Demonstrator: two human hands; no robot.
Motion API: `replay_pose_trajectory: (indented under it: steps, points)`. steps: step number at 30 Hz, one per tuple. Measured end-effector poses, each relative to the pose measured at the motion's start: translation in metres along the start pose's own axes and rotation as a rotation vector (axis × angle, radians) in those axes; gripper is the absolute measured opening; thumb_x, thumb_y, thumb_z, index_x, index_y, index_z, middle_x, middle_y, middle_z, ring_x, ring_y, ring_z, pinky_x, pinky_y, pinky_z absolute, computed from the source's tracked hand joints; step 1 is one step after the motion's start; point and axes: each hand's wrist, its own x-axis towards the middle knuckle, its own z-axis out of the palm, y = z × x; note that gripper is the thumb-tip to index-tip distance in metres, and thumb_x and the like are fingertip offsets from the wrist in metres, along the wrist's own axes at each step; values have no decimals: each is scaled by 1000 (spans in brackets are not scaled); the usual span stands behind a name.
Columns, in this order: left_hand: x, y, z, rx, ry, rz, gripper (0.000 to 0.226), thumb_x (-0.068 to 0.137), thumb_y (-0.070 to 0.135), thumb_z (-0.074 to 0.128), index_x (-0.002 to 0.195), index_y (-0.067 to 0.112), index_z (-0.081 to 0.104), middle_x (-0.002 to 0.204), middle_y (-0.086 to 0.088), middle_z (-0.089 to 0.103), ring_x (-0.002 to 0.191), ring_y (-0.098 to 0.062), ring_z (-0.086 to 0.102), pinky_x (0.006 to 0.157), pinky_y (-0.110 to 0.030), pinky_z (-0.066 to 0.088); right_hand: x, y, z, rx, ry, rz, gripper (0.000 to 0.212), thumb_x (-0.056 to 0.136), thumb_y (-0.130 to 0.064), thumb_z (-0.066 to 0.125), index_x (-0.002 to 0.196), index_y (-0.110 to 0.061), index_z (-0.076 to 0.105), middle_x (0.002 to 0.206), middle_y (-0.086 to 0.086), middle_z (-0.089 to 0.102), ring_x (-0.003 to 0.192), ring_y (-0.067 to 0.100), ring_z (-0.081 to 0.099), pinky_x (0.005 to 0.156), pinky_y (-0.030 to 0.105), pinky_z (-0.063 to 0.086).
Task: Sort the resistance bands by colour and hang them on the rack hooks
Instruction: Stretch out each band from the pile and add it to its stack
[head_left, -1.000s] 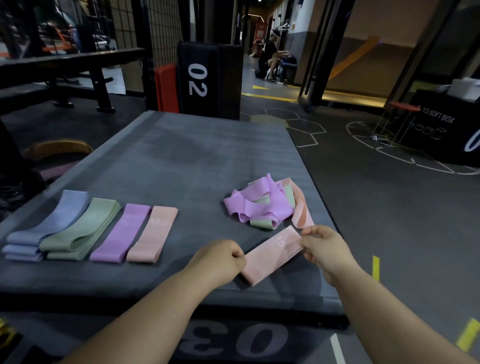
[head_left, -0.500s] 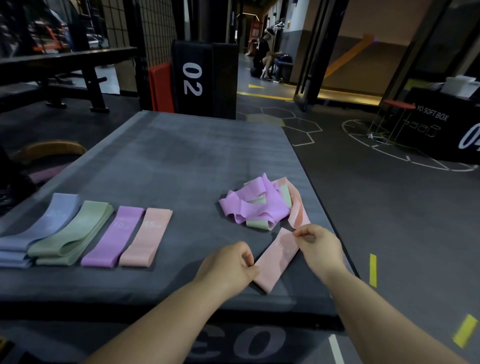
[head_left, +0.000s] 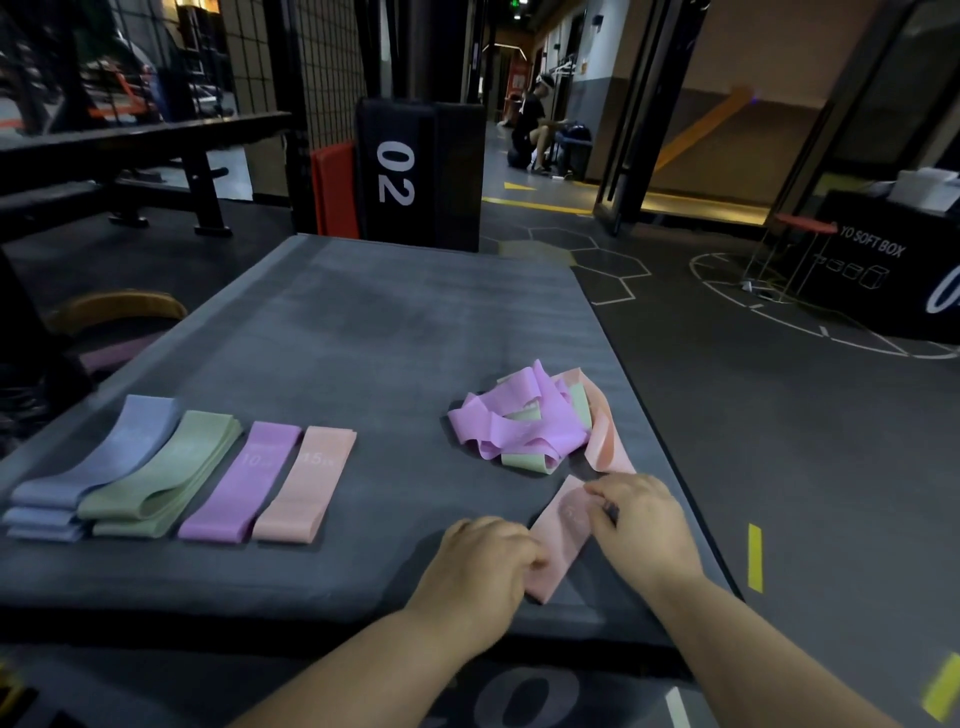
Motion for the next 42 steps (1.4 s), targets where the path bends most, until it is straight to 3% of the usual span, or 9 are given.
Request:
replay_pose_trajectory:
  steps: [3, 5, 7, 10, 13, 20, 28, 34, 42]
  points:
    - [-1, -5, 3, -6, 3, 17, 28, 77, 20, 52, 96, 25, 71, 102, 11, 68, 90, -17, 60, 82, -34, 50, -6, -2, -4, -115, -57, 12, 30, 91, -34, 56, 120, -37, 63, 122, -14, 60, 121, 16, 49, 95, 34, 37]
    - [-1, -4, 2, -1, 11, 29, 28, 80, 28, 47, 96, 25, 70, 114, 12, 67, 102, -13, 61, 88, -27, 50, -8, -1, -4, -140, -76, 3, 33, 93, -35, 53, 126, -37, 59, 128, -14, 57, 126, 15, 44, 97, 34, 34]
    - [-1, 1, 0, 13, -55, 2, 35, 92, 33, 38, 117, 24, 61, 138, 7, 53, 134, -10, 40, 110, -23, 27, -9, 0, -2, -129, -83, -23, 37, 96, -35, 52, 132, -33, 56, 135, -12, 54, 131, 15, 41, 100, 35, 33]
    - [-3, 2, 2, 90, -141, -43, 37, 101, 29, 34, 136, 22, 41, 152, -1, 36, 146, -7, 14, 113, -19, -1, -8, 1, 0, -137, -154, -42, 43, 102, -38, 37, 145, -34, 41, 151, -16, 37, 142, 9, 28, 108, 33, 26]
    - [-2, 4, 0, 138, -190, -59, 42, 102, 28, 32, 144, 24, 31, 154, -2, 32, 147, -9, 10, 116, -25, -3, -7, 2, 1, -202, -226, -76, 49, 101, -37, 16, 149, -41, 28, 155, -22, 25, 145, 5, 19, 108, 30, 22]
    - [-3, 7, -4, 246, -324, -61, 50, 104, 28, 20, 153, 31, 10, 159, 20, 5, 148, -11, -5, 118, -38, -8, -4, 7, 1, -207, -344, -66, 47, 105, -37, 20, 152, -41, 17, 159, -20, 16, 149, 7, 3, 118, 37, 9]
    - [-5, 14, -10, 228, -353, -112, 51, 103, 28, 21, 152, 35, 9, 158, 24, 2, 147, -8, -7, 119, -40, -8, -8, 4, 2, -210, -386, -45, 50, 104, -44, 15, 153, -40, 9, 160, -19, 7, 149, 8, -1, 121, 41, 2]
    - [-7, 11, -7, 207, -321, -128, 54, 97, 41, 14, 151, 39, 10, 157, 25, 6, 148, -10, -5, 118, -41, -10, -6, 4, 3, -151, -319, 1, 45, 104, -42, 18, 149, -45, 22, 157, -24, 19, 148, 6, 6, 119, 37, 8]
    - [-6, 10, -9, 182, -321, -112, 47, 103, 35, 26, 149, 42, 18, 157, 26, 6, 148, -9, -6, 118, -41, -10, -6, -1, 5, -164, -300, 26, 46, 104, -40, 20, 149, -44, 24, 156, -23, 22, 148, 8, 9, 117, 37, 11]
